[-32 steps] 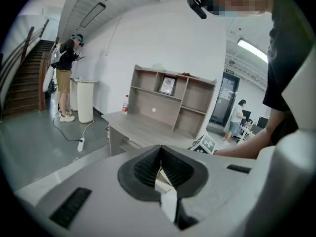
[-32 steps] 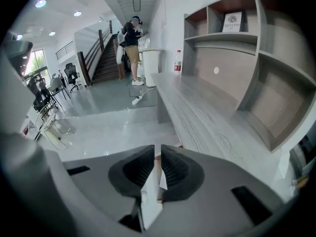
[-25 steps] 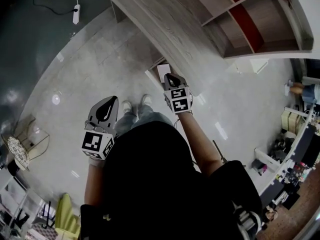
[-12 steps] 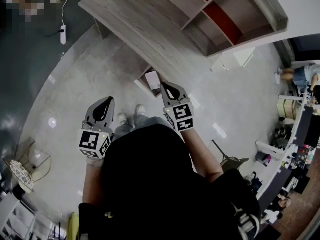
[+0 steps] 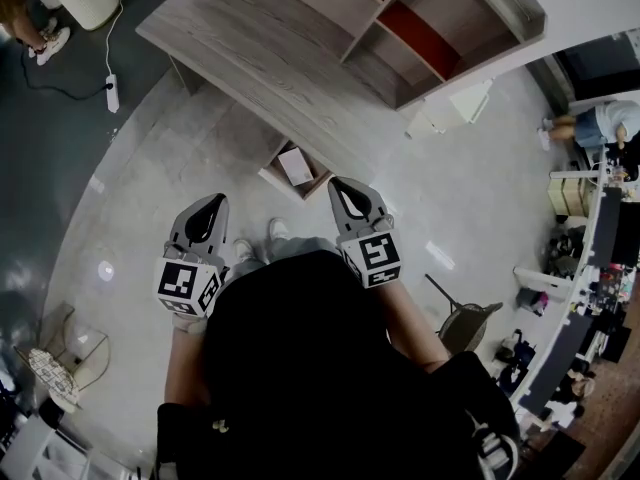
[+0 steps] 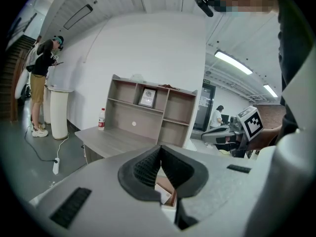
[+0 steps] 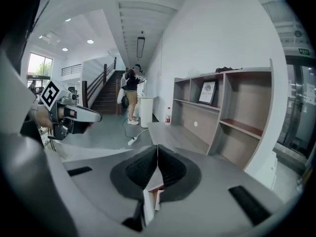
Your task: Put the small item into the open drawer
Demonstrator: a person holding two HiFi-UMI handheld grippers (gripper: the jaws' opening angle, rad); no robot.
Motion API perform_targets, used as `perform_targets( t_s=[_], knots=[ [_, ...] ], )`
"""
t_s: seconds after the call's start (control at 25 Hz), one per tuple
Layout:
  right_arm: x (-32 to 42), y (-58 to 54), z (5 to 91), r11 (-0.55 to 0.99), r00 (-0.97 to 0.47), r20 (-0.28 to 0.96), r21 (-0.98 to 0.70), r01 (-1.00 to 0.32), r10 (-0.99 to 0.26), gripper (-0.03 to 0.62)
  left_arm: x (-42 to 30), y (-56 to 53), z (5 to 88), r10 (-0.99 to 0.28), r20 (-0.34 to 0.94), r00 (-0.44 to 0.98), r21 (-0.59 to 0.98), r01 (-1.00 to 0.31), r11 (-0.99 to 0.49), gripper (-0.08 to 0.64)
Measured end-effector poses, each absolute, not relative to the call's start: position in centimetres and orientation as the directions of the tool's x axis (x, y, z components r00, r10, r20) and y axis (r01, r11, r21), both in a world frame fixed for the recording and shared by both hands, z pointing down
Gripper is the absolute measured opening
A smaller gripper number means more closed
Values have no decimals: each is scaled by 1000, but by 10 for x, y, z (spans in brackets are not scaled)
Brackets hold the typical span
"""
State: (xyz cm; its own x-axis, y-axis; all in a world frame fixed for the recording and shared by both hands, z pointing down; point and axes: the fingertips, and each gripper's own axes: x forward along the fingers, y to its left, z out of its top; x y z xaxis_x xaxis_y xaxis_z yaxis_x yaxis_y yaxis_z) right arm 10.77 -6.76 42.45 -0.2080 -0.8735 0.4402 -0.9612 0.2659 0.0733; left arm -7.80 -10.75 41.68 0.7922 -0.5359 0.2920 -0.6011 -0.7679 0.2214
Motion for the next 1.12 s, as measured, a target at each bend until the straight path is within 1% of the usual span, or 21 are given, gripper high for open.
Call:
perform_targets(
  t_s=[0.56, 1.12],
  knots=[
    [119, -56, 405, 211, -168, 366, 81, -974, -915, 14, -75, -111, 410, -514, 282, 810, 207, -575, -792, 3],
    [119, -56, 409, 202, -155, 385, 84, -976, -910, 15, -74, -110, 411, -502, 288, 815, 208, -565, -798, 3]
  ],
)
